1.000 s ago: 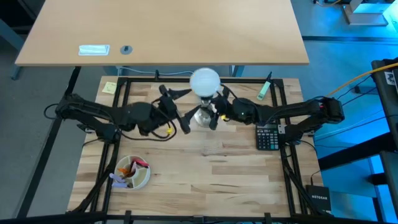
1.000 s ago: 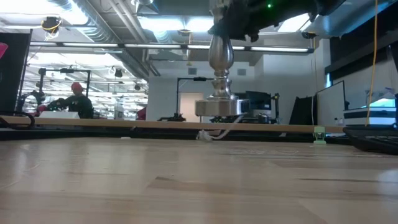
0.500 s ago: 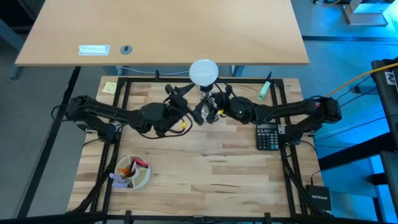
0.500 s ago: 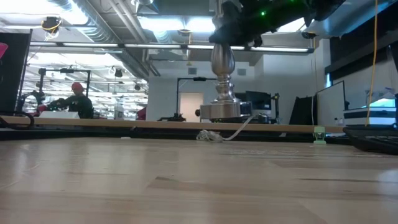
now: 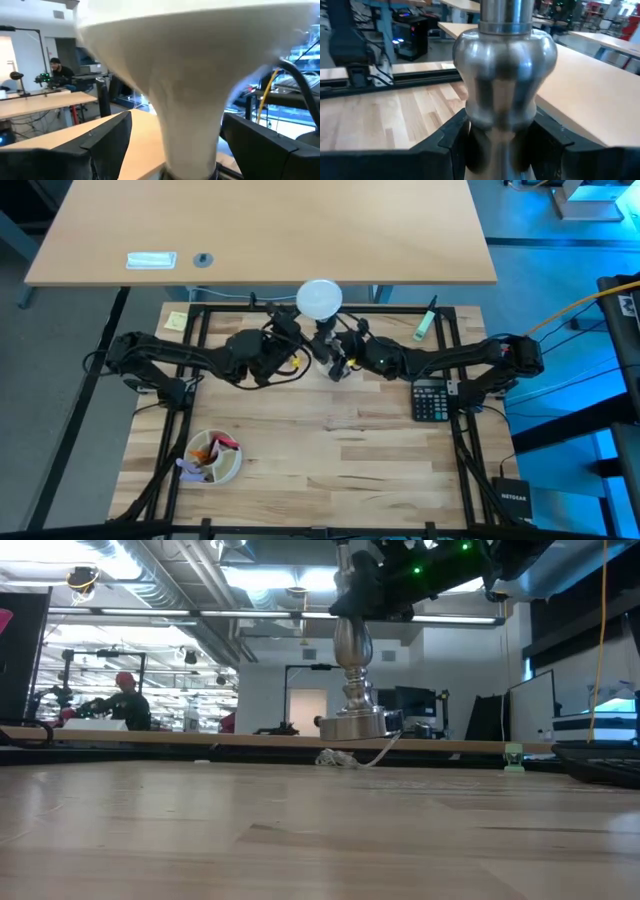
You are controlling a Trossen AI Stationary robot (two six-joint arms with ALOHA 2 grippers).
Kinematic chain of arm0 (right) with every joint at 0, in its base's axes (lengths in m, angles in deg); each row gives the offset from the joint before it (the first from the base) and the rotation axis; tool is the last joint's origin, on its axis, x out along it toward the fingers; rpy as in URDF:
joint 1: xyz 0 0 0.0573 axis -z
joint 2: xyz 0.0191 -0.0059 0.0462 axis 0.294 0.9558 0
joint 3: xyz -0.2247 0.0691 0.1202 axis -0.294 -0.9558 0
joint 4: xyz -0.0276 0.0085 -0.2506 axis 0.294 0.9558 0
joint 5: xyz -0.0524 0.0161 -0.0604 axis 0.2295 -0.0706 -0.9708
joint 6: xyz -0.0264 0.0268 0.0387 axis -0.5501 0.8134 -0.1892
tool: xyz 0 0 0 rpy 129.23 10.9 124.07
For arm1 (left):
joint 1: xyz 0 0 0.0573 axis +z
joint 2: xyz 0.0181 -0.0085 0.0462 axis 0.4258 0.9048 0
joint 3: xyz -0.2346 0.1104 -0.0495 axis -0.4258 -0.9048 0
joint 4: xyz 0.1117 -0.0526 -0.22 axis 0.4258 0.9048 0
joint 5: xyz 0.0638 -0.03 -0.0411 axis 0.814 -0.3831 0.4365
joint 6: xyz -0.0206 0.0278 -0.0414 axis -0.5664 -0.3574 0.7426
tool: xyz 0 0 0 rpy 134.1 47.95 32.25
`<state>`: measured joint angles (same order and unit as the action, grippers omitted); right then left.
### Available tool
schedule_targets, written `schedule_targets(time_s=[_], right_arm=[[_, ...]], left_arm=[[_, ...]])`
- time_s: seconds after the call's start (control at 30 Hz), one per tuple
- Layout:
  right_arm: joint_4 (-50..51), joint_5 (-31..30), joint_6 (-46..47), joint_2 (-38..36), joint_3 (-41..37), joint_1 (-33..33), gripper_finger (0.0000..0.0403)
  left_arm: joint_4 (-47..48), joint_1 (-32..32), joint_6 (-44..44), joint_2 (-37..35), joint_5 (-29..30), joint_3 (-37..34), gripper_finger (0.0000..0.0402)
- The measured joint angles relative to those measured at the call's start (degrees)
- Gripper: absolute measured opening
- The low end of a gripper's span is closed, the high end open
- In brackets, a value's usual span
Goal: Screw lightbulb
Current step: Insert the lightbulb into the silver lamp
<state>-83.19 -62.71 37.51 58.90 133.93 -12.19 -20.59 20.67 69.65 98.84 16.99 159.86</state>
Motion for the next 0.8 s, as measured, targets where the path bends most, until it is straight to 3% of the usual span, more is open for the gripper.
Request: schedule_targets(time_s=[0.37, 0.5, 0.7, 0.8], right_arm=[[0.3, 0.3, 0.0, 0.2, 0.0, 0.0, 0.0159], [0.4, 0.3, 0.0, 0.2, 0.0, 0.0, 0.0159], [0.3, 0.4, -0.1, 0.2, 0.0, 0.0, 0.0159], [0.0, 1.2, -0.2, 0.2, 0.0, 0.0, 0.0159]], left_arm=[[0.0, 1.7, -0.3, 0.0, -1.3, 0.0, 0.0296], [0.4, 1.8, -0.3, 0.0, -1.3, 0.0, 0.0250], [0.3, 1.8, -0.8, 0.0, -2.3, 0.0, 0.0141], [0.4, 1.8, -1.5, 0.0, -3.8, 0.0, 0.0139]])
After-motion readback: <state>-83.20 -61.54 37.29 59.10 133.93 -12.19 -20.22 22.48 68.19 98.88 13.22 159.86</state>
